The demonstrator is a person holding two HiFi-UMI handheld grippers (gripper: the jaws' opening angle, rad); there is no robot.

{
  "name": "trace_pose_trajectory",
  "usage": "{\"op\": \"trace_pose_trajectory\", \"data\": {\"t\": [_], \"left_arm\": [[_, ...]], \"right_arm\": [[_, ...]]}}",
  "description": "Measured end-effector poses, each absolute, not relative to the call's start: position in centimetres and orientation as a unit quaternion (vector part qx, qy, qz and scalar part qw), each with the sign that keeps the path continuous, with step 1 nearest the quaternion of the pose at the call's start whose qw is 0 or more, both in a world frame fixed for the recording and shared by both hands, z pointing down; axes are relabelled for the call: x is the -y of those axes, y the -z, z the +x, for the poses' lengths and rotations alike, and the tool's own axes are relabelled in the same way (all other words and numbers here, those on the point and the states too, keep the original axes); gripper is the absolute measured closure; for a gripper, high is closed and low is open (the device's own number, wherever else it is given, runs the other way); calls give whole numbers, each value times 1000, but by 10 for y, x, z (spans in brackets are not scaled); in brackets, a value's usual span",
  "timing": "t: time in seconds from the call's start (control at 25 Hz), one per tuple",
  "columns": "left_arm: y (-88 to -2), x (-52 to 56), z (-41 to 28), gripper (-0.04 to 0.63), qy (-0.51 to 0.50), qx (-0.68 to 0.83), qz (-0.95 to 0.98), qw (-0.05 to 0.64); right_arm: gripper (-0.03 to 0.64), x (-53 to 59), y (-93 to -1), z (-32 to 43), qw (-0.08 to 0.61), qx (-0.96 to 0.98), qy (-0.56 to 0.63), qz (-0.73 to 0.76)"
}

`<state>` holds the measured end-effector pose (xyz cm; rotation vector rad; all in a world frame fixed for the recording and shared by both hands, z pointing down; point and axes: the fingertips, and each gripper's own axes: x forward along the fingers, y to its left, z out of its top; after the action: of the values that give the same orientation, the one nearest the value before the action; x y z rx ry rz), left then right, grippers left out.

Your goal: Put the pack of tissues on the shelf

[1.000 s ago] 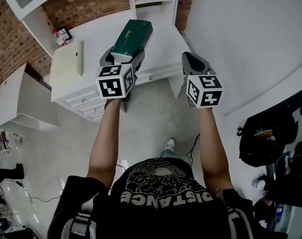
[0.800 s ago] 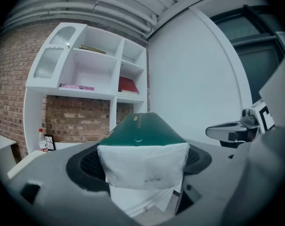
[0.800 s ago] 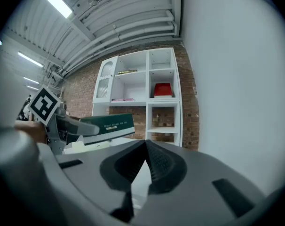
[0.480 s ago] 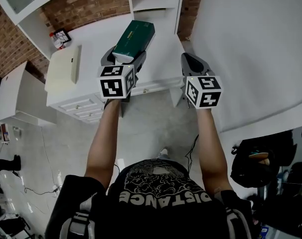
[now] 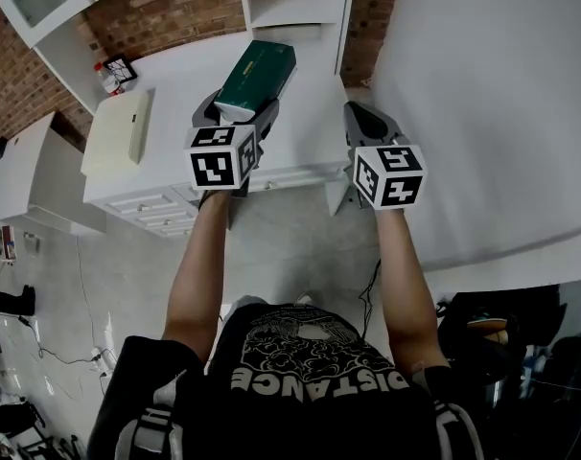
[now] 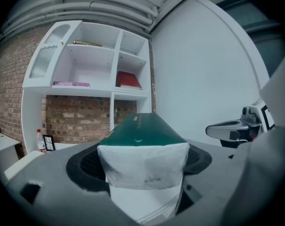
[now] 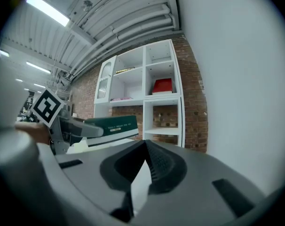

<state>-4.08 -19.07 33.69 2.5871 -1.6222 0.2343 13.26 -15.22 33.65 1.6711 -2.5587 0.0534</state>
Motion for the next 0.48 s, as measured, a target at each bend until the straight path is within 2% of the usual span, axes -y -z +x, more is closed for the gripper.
{"op": "trace_pose_trajectory", "data": {"t": [0.48], "left_arm": [[-336, 234, -30, 161, -76, 540, 837, 32]], "right_arm": [[614, 199, -343, 140, 47, 847, -15, 530]]}}
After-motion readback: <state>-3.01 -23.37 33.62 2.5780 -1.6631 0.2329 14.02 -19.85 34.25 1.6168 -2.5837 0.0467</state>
